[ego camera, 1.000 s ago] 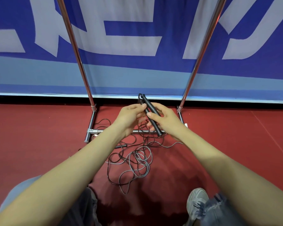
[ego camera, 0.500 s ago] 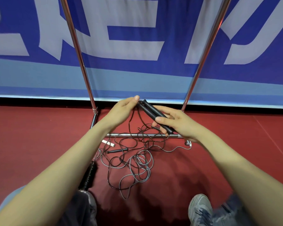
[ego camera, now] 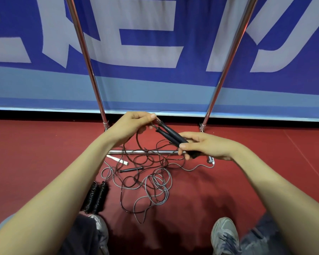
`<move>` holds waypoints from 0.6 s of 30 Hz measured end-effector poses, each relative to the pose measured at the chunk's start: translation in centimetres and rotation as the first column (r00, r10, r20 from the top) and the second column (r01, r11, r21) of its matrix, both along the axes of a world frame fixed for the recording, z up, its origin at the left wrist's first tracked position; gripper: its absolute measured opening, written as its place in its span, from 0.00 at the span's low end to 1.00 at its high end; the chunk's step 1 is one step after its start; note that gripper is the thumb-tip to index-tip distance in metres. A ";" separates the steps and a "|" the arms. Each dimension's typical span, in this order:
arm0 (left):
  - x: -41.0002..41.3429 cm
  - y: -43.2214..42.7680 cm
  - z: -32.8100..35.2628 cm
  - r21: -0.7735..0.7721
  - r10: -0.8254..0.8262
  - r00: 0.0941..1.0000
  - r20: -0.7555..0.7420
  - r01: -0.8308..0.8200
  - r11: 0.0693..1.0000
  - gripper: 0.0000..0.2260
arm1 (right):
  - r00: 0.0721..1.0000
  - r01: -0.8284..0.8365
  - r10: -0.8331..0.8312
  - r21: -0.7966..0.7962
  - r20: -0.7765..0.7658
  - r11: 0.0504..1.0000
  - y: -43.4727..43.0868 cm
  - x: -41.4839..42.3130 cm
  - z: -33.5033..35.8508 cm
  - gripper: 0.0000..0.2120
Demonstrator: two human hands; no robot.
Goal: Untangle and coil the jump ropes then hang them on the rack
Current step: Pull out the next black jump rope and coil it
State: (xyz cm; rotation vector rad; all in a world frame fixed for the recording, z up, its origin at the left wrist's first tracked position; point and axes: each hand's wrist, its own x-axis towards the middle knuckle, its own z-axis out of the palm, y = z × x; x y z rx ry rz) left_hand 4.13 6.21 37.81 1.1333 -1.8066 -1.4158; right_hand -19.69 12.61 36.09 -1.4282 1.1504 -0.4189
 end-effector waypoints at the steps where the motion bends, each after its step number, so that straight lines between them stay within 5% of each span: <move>1: -0.1 0.1 0.1 -0.003 -0.001 1.000 0.000 0.001 1.000 0.10 | 1.000 0.001 -0.001 0.012 0.005 1.000 0.0 0.1 0.0 0.14; 9: -0.2 -0.1 -0.2 -0.032 0.058 0.998 0.037 -0.057 0.998 0.08 | 0.996 0.025 -0.026 0.013 0.087 1.000 -0.1 0.6 -0.5 0.11; 11: -0.1 -0.1 -0.3 -0.074 0.043 0.993 0.112 -0.035 0.997 0.07 | 0.999 0.015 -0.019 -0.082 -0.045 0.997 -0.2 0.1 -0.1 0.15; 12: -0.1 -0.1 -0.5 -0.114 0.032 0.980 0.196 -0.010 0.993 0.07 | 0.969 -0.029 -0.026 -0.218 -0.246 0.976 -0.3 -0.2 0.1 0.17; 14: -0.3 -0.1 -1.2 -0.167 0.025 0.926 0.378 0.042 0.985 0.07 | 0.697 -0.236 -0.171 -0.447 -0.696 0.863 -0.8 -0.8 0.2 0.22; 15: -0.5 0.0 -1.5 -0.149 0.024 0.907 0.420 0.043 0.988 0.07 | 0.520 -0.313 -0.302 -0.507 -0.799 0.803 -0.9 -0.8 0.2 0.23; 16: -0.8 0.2 -1.5 -0.103 0.023 0.915 0.404 0.021 0.994 0.08 | 0.412 -0.336 -0.423 -0.566 -0.807 0.753 -1.0 -0.9 0.2 0.24; 18: -1.5 0.4 -1.2 0.050 0.029 0.977 0.211 -0.040 0.998 0.11 | 0.352 -0.285 -0.564 -0.659 -0.747 0.696 -1.2 -1.3 0.2 0.25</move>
